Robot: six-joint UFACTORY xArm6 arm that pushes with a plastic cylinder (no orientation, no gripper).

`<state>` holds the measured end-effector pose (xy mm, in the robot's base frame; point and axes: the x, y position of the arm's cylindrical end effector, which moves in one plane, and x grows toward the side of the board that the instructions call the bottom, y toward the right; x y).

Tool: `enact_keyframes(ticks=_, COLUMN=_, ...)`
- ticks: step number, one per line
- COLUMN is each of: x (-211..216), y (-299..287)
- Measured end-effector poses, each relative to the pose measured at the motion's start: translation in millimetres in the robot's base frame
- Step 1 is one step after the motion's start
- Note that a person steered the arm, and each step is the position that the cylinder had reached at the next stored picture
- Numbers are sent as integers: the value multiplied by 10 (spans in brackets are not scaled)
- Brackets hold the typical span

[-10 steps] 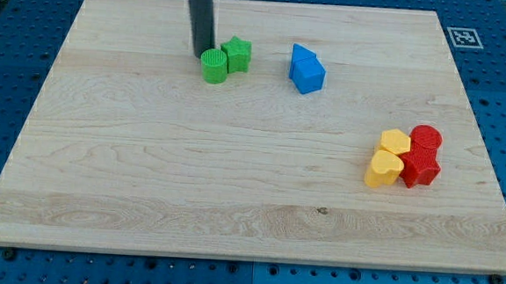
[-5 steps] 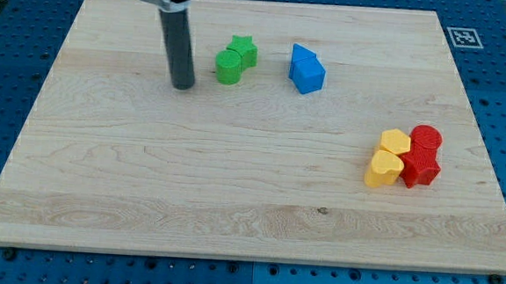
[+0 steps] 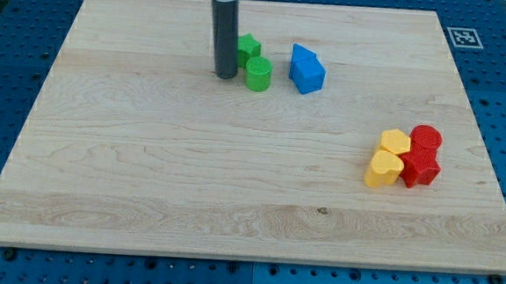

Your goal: Move green circle along with green star to the blue cube

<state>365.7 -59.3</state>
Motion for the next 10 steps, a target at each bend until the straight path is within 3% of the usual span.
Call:
enact_keyframes(ticks=3, x=71, y=459)
enact_keyframes(ticks=4, x=67, y=-12)
enact_keyframes(ticks=5, x=-179, y=-584)
enact_keyframes(ticks=6, x=-642, y=-704)
enact_keyframes(ticks=7, x=-694, y=-333)
enact_keyframes(ticks=8, x=-388, y=195)
enact_keyframes(ticks=10, x=-207, y=435)
